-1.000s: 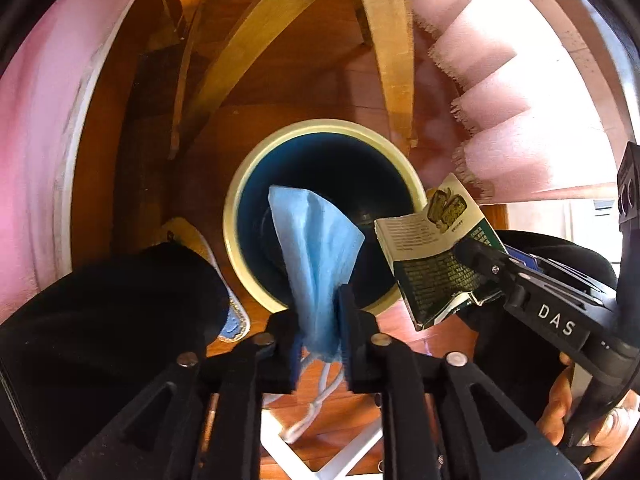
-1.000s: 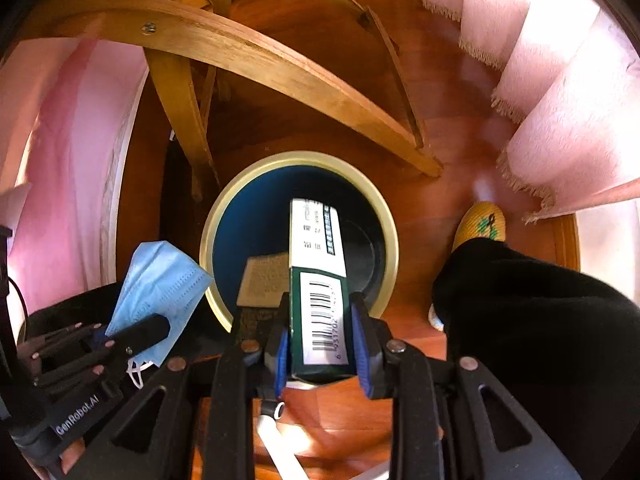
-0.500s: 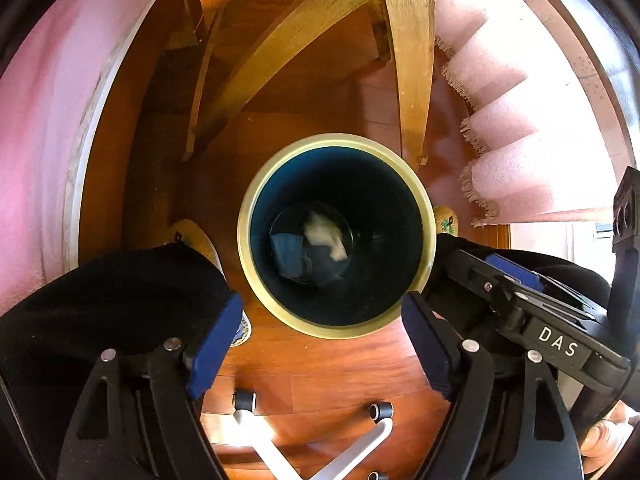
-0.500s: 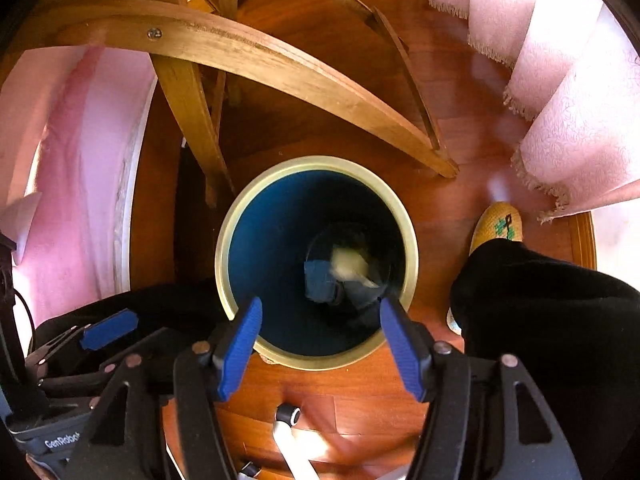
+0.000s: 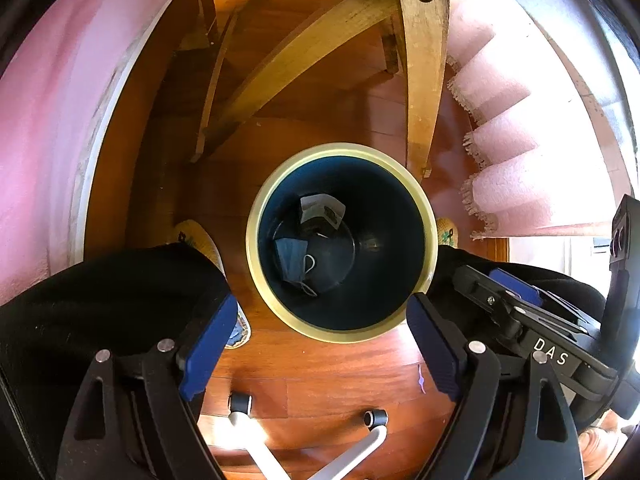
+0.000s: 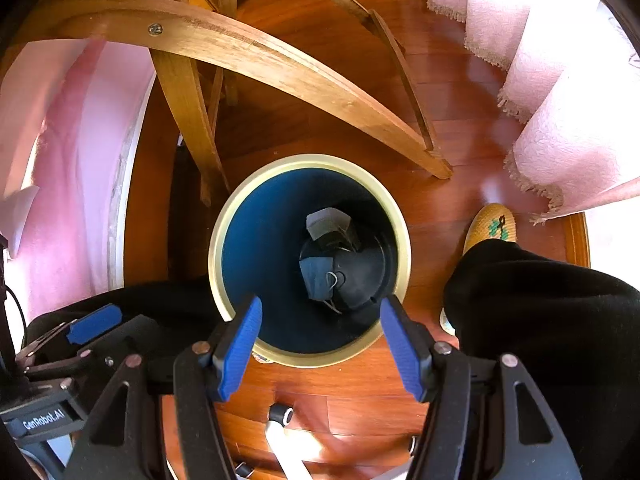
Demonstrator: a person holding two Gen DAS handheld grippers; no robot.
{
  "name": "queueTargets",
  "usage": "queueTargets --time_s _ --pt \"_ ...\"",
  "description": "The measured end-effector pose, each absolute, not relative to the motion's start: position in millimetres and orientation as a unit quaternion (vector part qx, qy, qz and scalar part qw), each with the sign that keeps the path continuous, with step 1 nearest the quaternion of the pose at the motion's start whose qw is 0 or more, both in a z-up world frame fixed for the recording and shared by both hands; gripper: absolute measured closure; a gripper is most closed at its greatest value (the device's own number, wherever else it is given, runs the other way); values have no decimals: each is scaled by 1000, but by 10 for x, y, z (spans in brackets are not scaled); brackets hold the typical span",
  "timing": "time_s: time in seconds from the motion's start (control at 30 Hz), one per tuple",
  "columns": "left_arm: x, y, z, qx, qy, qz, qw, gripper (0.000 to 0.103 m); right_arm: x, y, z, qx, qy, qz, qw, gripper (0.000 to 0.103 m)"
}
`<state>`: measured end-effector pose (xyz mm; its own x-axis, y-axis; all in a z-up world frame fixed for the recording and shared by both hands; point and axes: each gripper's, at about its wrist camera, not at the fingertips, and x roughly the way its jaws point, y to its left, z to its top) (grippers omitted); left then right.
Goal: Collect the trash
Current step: 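Raise both tools from the bin back toward the table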
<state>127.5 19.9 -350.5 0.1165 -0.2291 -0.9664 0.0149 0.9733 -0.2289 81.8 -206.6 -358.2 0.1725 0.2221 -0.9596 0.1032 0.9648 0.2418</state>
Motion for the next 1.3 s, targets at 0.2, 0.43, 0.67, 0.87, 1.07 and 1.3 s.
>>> queueTargets --time_s 0.2,0.43,0.67,0.87,1.07,1.3 --pt "1209 220 -3473 -81 656 -80 746 18 727 -2074 -3502 110 632 42 766 41" --pt "1066 261 -3333 -76 644 -69 758 18 599 -2106 -3359 97 617 43 780 41" --pt "837 336 -3092 -72 633 -67 768 18 367 -2041 -3149 91 605 57 789 41" --pt "684 387 -2706 -39 589 -58 805 18 157 -2001 -2706 63 546 76 832 41" --pt "603 312 -2121 -5 517 -65 854 18 -66 -1942 -2241 6 471 90 878 41" --pt "499 260 -1437 -5 439 -86 895 18 -195 -1973 -1431 -21 372 118 920 41"
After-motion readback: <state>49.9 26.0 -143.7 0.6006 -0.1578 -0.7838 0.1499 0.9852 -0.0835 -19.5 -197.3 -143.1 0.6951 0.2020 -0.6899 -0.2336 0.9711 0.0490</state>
